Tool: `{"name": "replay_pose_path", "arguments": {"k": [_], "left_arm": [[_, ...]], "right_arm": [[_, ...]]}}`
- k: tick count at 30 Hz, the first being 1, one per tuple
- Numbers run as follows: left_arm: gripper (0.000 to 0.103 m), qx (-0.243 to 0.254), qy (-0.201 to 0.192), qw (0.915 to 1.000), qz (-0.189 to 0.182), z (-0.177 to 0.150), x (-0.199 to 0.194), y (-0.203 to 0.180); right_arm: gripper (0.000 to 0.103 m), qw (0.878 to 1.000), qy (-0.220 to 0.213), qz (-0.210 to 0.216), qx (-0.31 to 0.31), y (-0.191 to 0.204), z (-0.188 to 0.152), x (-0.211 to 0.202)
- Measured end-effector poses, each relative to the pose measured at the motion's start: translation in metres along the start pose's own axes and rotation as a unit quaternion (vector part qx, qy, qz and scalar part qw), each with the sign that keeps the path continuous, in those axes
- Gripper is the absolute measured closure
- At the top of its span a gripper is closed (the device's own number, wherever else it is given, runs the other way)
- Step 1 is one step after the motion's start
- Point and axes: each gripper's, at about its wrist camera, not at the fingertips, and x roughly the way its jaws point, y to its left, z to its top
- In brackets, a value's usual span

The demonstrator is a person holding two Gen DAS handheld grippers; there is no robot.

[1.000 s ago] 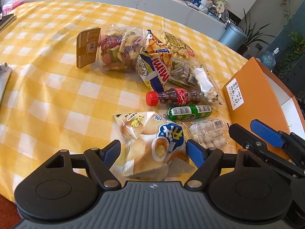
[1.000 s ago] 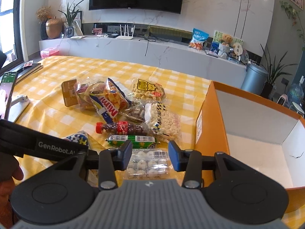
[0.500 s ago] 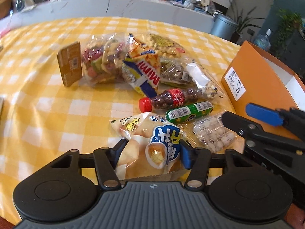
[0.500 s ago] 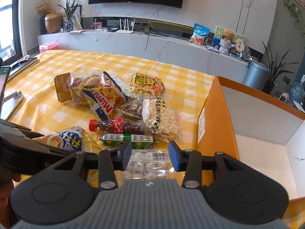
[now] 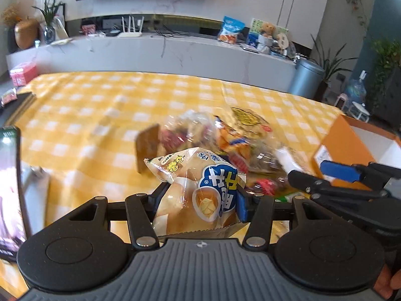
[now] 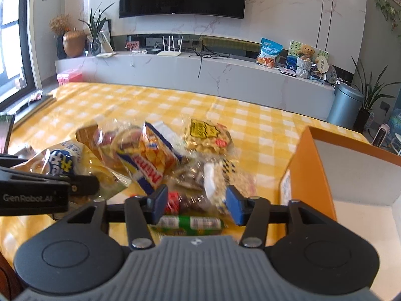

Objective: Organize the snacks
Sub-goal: 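Grasp the orange Mini chips bag with the right gripper and lift it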

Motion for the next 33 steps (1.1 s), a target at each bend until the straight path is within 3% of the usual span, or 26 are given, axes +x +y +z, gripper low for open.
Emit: {"name": "replay_pose_path", "arguments": {"k": [11, 13, 22, 31, 33], "left_arm": [[0.042, -0.001, 0.012, 0.9998, 0.017, 0.006, 0.022, 0.021], [0.042, 0.001, 0.014, 0.9998, 0.016, 0.004, 0.026, 0.022], [0.042, -0.003, 0.018, 0.9998, 0.009, 0.005, 0.035, 0.023], [0.042, -0.011, 0.024, 0.9996, 0.006, 0.001, 0.035, 0.023], [0.042, -0.010, 0.023, 0.9996, 0.009, 0.000, 0.033, 0.023]], "right_arm": [[0.041, 0.999, 0.003, 0.054, 0.006, 0.019, 0.030, 0.047], [0.037, 0.998, 0.012, 0.061, 0.027, 0.019, 0.034, 0.057], [0.034, 0.985, 0.065, 0.093, 0.132, 0.010, 0.040, 0.099], [0.068, 0.976, 0.081, 0.111, 0.171, 0.006, 0.039, 0.108], [0.071, 0.973, 0.083, 0.119, 0.181, 0.003, 0.039, 0.104]]}}
